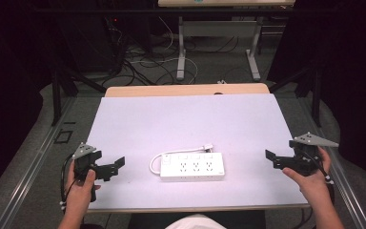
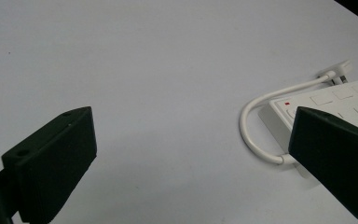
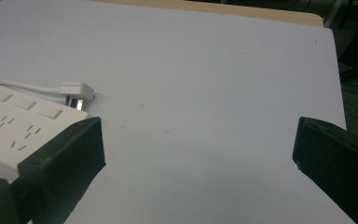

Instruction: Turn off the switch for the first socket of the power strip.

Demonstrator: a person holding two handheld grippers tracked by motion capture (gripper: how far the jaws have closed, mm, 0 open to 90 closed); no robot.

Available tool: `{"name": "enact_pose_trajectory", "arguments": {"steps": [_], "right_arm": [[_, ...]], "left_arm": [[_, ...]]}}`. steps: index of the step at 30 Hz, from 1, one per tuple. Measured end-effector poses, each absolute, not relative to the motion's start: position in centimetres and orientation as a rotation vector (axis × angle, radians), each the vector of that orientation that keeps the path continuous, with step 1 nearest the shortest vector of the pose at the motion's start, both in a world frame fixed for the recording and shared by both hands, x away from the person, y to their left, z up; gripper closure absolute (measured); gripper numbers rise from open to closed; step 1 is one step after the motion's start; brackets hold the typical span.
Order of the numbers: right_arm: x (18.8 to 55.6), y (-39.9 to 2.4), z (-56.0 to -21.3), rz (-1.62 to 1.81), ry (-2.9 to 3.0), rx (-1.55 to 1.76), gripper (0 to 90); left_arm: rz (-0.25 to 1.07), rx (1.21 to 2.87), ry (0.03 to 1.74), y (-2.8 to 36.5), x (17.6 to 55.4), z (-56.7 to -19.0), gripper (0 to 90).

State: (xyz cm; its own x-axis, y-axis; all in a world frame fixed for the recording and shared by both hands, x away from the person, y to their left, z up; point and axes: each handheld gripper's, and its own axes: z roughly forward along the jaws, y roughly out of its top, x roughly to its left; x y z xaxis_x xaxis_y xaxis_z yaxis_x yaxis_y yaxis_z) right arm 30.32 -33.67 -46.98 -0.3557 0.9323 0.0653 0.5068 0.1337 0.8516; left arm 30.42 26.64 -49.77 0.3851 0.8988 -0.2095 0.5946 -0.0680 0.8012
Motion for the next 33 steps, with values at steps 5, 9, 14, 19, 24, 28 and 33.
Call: {"name": "enact_pose_trajectory", "arguments": {"steps": [5,9,14,19,24,28,33], "right_arm": [[30.4,-33.5,-47.1,1.127,1.929,1.391,4.7],[30.7,-33.4,-47.8,1.119,1.94,1.402,5.1],[30.8,-33.2,-48.3,1.113,1.954,1.394,5.1],[30.5,-32.3,-48.5,1.117,1.968,1.371,4.1],[30.3,-31.4,-48.0,1.122,1.976,1.369,3.7],[30.2,-30.9,-47.9,1.155,1.997,1.37,3.8],[30.1,-30.2,-47.7,1.176,2.001,1.338,3.8]], "left_arm": [[0.436,1.746,1.315,27.1,30.1,-49.5,1.1],[0.452,1.733,1.321,27.4,29.9,-49.0,1.2],[0.451,1.724,1.309,27.6,29.7,-48.5,1.4],[0.435,1.723,1.297,27.4,29.3,-48.4,1.9],[0.437,1.74,1.285,27.1,29.1,-48.4,1.9],[0.443,1.759,1.279,27.0,29.0,-48.5,1.9],[0.464,1.778,1.273,26.7,28.9,-48.6,1.9]]}}
